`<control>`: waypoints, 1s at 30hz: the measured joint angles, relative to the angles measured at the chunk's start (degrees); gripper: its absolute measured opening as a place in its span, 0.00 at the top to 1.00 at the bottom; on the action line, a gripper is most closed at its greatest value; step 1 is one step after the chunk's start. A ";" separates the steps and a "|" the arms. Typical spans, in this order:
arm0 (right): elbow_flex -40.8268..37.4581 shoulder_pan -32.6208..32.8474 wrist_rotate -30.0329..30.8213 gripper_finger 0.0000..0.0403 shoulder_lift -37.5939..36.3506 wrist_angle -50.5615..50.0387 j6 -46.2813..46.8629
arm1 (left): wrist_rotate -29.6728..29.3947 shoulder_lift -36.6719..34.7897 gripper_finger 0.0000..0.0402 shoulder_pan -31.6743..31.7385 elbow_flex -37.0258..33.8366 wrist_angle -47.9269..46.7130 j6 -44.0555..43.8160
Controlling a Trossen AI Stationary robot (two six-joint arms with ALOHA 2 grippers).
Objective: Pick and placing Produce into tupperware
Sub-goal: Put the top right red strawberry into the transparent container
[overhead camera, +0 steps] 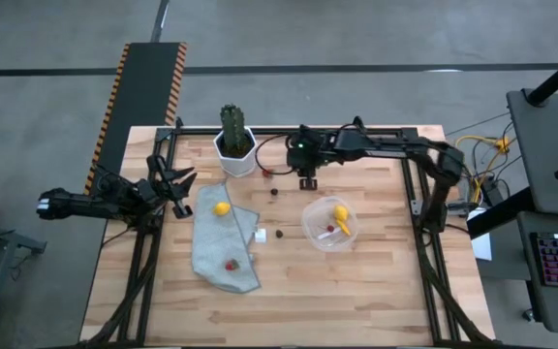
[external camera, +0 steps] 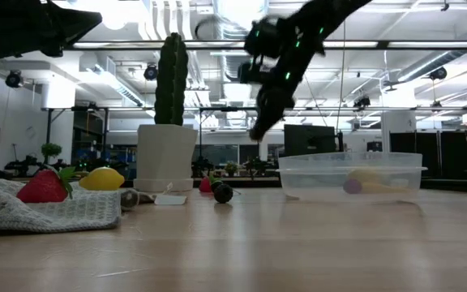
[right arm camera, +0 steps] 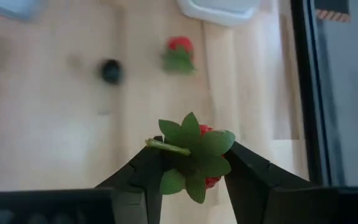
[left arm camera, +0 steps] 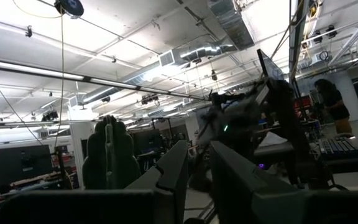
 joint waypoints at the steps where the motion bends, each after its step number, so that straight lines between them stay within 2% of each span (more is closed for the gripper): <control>1: -0.09 0.67 -1.12 0.69 -1.35 -1.23 0.63 | -0.01 0.00 0.86 -0.01 0.00 0.01 0.00; 8: -2.58 6.10 -3.85 0.69 -10.66 -7.64 7.90 | 0.01 0.02 0.86 0.01 0.00 0.01 0.00; 15: -9.98 11.40 -3.57 0.69 -16.43 -9.11 16.07 | -0.01 0.02 0.86 0.01 0.00 0.00 -0.02; 24: -21.48 14.29 -3.08 0.69 -16.79 -3.01 22.55 | 0.01 0.00 0.86 0.00 0.00 0.00 -0.02; 30: -26.22 15.23 -3.17 0.69 -16.77 -0.18 25.50 | 0.01 0.02 0.86 -0.01 0.00 0.00 -0.02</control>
